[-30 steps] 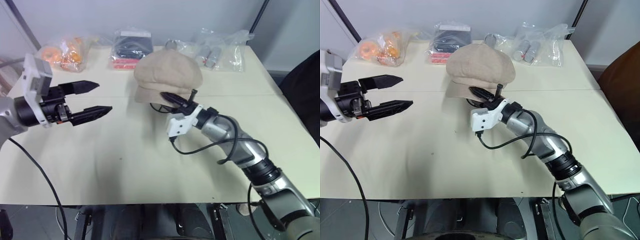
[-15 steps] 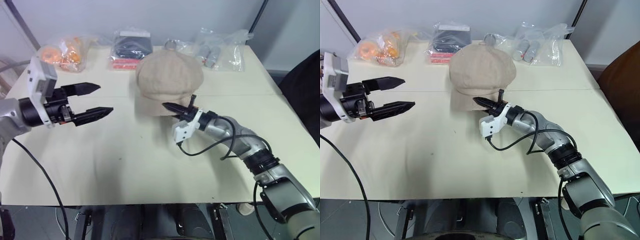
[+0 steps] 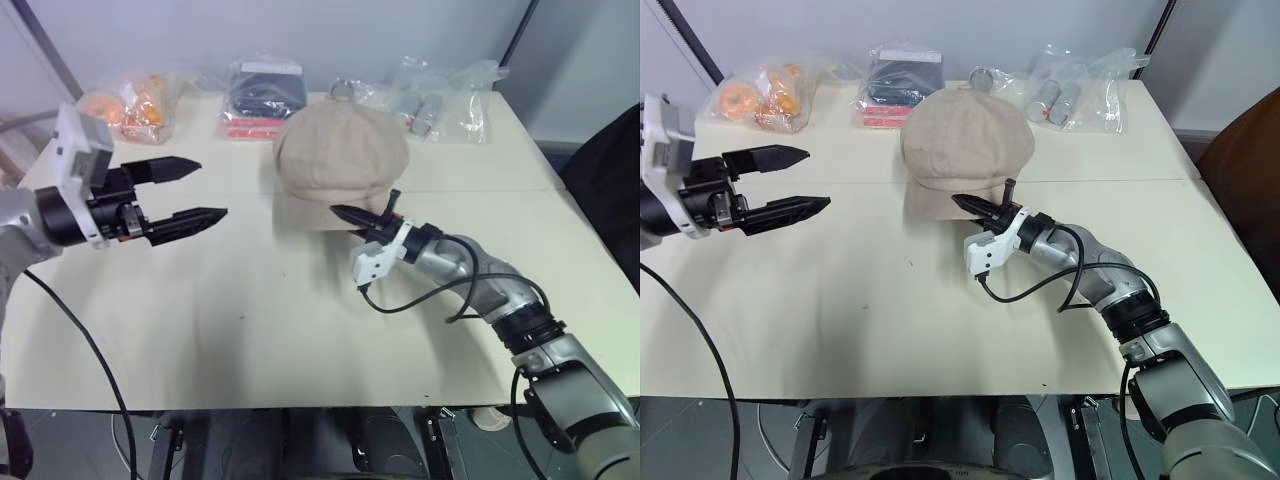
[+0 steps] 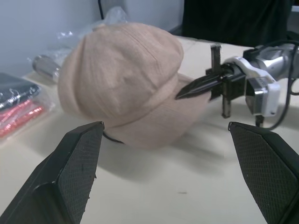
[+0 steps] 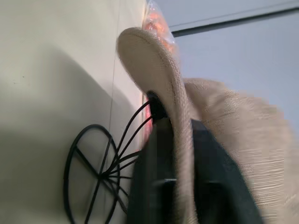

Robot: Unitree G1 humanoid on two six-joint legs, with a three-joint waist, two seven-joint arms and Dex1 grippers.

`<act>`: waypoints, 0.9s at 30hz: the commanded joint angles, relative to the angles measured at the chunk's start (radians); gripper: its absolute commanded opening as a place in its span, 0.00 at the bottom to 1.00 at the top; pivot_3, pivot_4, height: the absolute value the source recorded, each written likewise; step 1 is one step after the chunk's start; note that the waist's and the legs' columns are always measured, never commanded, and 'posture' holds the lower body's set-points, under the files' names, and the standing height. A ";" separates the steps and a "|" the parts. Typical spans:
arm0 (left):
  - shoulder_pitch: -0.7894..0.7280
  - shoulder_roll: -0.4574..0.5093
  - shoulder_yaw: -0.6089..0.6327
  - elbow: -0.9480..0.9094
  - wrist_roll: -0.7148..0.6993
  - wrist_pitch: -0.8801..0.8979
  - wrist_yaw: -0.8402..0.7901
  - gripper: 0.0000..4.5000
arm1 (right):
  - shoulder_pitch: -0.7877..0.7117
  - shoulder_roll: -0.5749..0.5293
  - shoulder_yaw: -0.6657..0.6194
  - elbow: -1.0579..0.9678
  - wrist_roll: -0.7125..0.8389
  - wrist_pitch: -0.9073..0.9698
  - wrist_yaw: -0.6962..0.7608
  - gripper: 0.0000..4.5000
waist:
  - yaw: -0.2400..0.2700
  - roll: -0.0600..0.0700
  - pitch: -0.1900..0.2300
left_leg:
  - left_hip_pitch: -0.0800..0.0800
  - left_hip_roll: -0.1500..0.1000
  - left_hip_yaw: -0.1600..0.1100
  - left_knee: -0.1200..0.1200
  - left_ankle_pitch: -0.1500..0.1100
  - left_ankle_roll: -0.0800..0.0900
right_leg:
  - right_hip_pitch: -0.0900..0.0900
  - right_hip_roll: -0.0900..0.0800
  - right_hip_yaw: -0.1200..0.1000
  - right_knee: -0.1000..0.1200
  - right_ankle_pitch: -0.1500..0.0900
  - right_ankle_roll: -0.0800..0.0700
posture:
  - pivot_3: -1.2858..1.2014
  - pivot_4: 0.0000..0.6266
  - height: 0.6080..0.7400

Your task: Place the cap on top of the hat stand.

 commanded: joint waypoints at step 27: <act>0.053 0.055 0.110 0.144 0.036 -0.055 -0.102 1.00 | 0.177 -0.574 -0.649 -0.250 1.447 1.139 0.878 0.58 | 0.004 0.000 0.001 | 0.004 0.007 -0.001 0.000 0.000 0.001 | 0.004 0.001 -0.001 -0.002 -0.003 -0.006 | 0.52 0.24 1.00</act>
